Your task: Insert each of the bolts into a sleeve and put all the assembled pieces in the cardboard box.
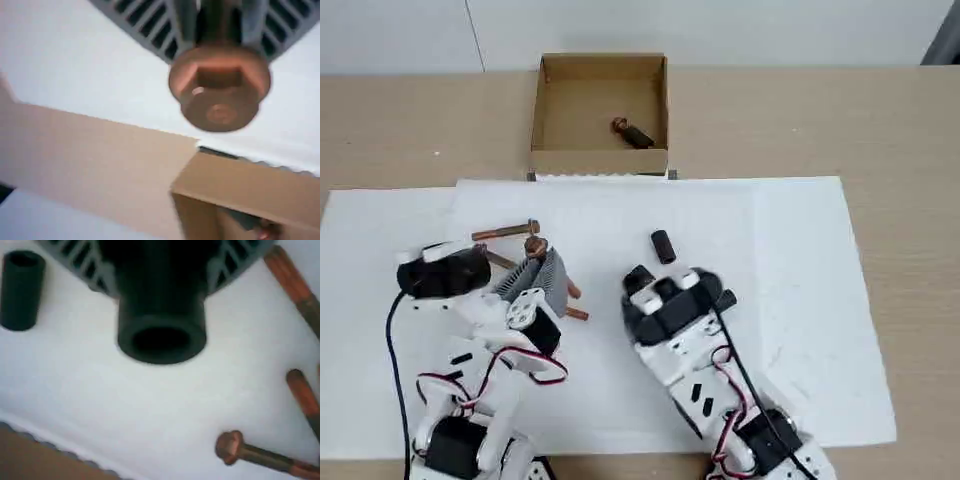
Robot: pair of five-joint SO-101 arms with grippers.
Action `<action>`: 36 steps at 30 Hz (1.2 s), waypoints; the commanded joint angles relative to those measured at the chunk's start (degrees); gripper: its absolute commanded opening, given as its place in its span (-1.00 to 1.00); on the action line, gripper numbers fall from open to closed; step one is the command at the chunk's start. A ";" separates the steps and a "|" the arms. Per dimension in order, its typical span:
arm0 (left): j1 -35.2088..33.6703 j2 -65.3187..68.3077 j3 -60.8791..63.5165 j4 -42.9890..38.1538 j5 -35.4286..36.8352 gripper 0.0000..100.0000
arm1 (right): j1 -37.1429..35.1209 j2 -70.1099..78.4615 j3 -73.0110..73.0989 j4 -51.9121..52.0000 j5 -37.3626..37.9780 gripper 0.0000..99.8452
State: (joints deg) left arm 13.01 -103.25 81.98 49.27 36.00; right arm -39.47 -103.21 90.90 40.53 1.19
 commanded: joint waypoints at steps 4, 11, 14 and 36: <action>3.34 -0.79 -0.13 -8.88 5.27 -0.99 | -3.74 -0.66 0.26 -2.33 0.00 -1.00; 7.65 -0.79 -0.13 -14.24 5.36 -0.99 | -3.65 -0.66 1.85 -2.07 0.09 -1.00; 8.18 -0.79 -0.04 -13.98 5.36 -0.99 | -3.65 -0.66 2.37 -2.51 0.09 -1.00; 12.31 -0.70 3.12 -11.25 0.53 -0.99 | -3.65 -0.75 2.02 -4.88 4.13 -1.00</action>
State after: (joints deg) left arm 24.18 -103.43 85.41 38.11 37.23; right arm -42.73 -103.12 93.71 37.54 4.70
